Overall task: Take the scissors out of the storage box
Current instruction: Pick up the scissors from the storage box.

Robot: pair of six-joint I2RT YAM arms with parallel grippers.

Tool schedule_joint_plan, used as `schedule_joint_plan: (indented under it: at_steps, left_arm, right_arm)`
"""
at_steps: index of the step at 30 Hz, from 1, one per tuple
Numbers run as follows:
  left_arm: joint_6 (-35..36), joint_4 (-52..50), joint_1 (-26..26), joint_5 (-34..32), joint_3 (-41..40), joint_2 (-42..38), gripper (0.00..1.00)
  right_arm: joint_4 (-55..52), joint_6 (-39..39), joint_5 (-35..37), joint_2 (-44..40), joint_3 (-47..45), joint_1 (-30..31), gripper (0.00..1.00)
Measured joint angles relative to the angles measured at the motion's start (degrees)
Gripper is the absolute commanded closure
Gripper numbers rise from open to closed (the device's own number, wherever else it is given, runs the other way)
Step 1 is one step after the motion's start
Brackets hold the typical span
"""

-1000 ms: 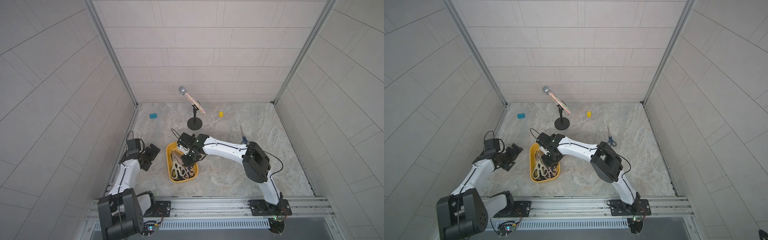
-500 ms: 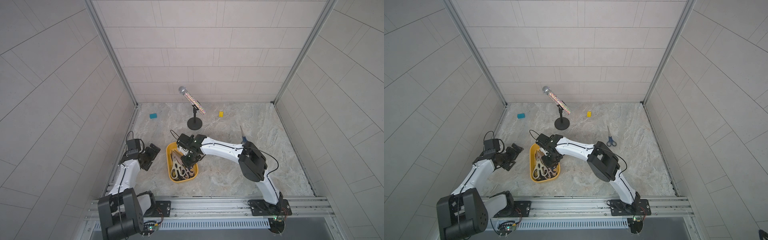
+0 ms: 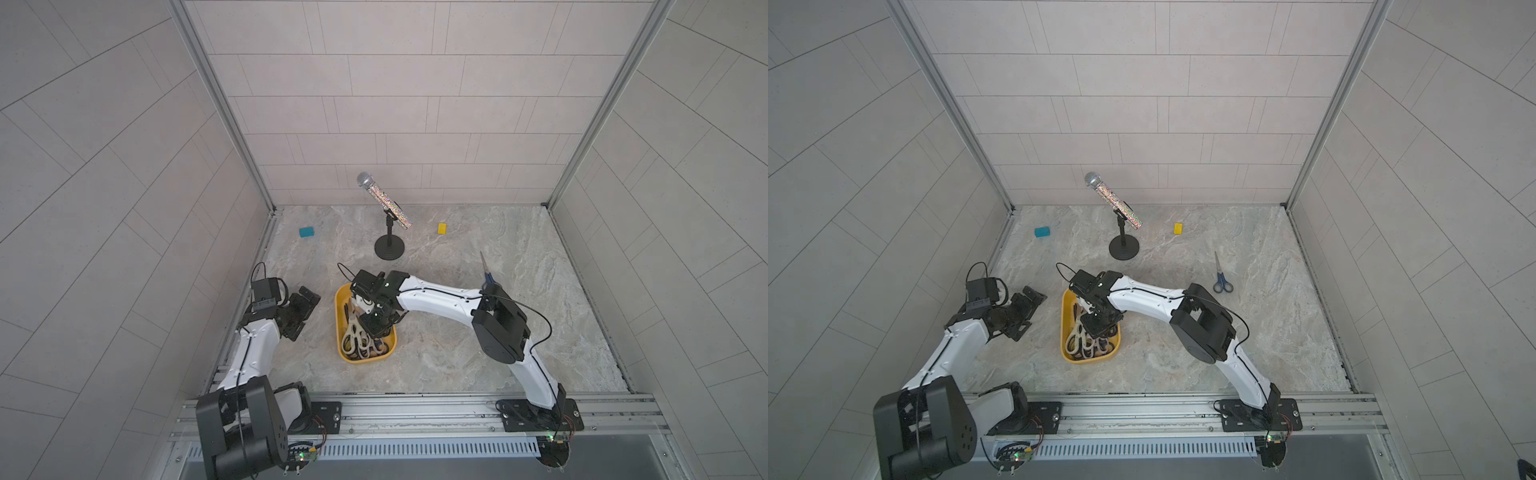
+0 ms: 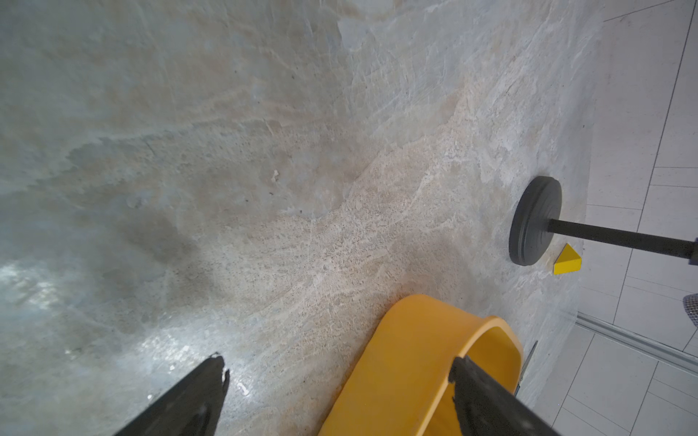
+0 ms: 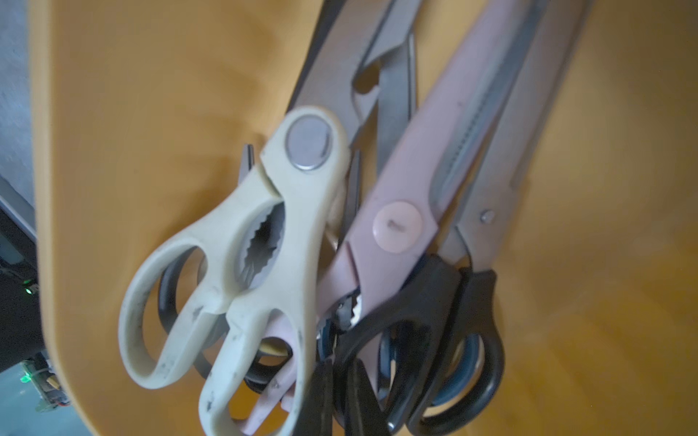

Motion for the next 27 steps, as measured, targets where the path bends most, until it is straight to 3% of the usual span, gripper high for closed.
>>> schedule_joint_plan:
  at_steps: [11,27]
  left_arm:
    - [-0.50,0.00,0.22,0.13,-0.20,0.00,0.00]
    - [-1.44,0.22,0.33,0.33,-0.22,0.39,0.00]
  right_arm:
    - [-0.37,0.07,0.52,-1.16,0.02,-0.07,1.00]
    - [-2.73,0.26,0.44,-10.14,0.00,-0.85,1.00]
